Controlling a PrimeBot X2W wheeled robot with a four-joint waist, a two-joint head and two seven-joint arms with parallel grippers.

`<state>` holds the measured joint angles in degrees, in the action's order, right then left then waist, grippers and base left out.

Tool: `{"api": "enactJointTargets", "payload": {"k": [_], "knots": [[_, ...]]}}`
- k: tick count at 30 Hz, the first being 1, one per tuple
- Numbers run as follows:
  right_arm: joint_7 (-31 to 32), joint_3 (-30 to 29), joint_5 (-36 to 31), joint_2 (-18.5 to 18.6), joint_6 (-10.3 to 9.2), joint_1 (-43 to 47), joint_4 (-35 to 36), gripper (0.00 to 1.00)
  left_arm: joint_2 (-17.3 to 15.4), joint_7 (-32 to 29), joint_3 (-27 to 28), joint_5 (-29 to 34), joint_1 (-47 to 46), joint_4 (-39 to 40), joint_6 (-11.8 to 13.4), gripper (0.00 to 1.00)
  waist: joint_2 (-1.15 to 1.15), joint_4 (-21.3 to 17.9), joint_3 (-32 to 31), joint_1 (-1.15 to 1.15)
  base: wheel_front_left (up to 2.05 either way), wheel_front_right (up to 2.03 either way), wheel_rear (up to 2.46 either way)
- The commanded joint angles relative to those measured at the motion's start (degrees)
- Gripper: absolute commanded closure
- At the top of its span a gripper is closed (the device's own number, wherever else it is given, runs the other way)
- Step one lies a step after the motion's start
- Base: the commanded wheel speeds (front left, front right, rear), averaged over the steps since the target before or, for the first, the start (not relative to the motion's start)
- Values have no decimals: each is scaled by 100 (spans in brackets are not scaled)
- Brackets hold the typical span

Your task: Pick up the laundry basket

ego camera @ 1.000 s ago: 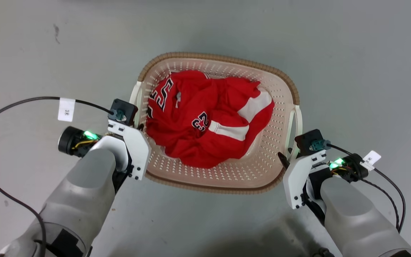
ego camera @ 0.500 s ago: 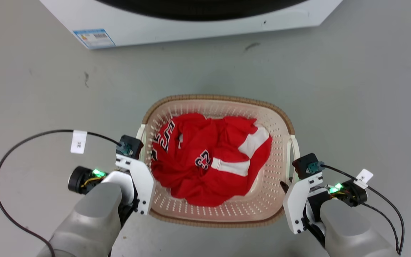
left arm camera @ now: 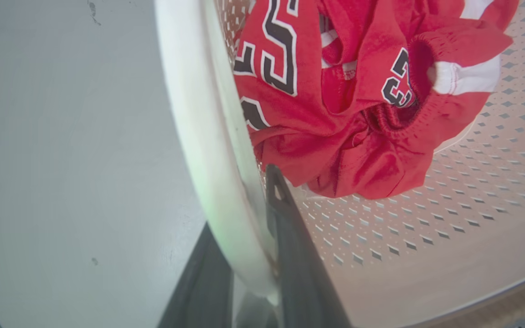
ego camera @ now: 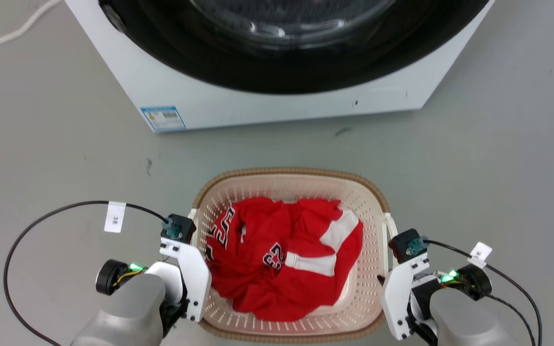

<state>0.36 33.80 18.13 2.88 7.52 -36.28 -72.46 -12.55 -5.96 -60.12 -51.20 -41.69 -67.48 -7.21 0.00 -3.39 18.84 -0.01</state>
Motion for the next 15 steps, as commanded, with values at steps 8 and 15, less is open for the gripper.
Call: {"api": "enactJointTargets", "payload": {"k": [8, 15], "knots": [[439, 329, 203, 0, -6, 165, 6, 100, -68, -459, -325, -365, 280, 218, -45, 100, 0, 113, -802, 1, 0, 0, 0], [803, 613, 394, 0, -6, 255, 5, 100, -142, -924, -575, -697, 451, 362, -50, 100, 0, 163, -1233, 1, 0, 0, 0]]}}
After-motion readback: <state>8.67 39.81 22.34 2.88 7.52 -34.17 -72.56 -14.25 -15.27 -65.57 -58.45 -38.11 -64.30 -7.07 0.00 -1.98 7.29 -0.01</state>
